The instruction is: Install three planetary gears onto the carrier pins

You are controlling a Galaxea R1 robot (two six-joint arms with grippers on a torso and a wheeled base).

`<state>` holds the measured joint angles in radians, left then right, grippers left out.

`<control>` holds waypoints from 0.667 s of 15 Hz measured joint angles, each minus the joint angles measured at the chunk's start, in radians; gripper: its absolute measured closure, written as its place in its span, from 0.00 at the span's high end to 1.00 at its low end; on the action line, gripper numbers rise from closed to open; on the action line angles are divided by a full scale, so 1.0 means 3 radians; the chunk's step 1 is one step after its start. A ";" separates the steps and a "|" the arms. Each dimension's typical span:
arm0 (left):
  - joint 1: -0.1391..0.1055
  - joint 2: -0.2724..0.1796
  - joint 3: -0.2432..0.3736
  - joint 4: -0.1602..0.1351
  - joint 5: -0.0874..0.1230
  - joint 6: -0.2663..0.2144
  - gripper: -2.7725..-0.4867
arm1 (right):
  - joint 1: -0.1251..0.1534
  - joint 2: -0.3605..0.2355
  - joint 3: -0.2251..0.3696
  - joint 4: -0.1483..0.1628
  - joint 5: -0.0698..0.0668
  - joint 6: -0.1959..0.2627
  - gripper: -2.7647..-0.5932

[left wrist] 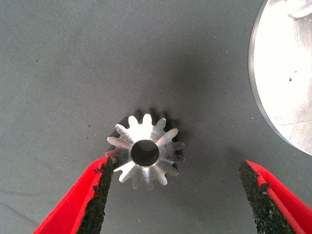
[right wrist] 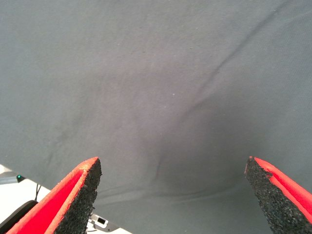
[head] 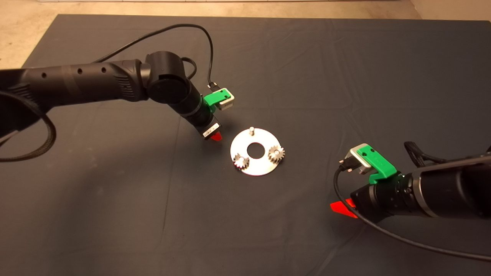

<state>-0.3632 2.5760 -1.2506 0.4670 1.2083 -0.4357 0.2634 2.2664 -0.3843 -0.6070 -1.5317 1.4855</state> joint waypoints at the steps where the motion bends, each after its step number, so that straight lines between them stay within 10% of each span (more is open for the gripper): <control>1: 0.0000 -0.0001 -0.0001 0.0000 -0.0030 0.0000 0.56 | 0.0000 0.0000 0.0000 0.0008 -0.0003 0.0000 0.74; 10: 0.0002 -0.0003 -0.0002 0.0051 -0.0052 0.0059 0.56 | 0.0000 0.0026 0.0000 0.0042 -0.0004 0.0000 0.74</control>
<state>-0.3626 2.5750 -1.2513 0.4823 1.1926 -0.4181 0.2634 2.2740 -0.3843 -0.5945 -1.5328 1.4855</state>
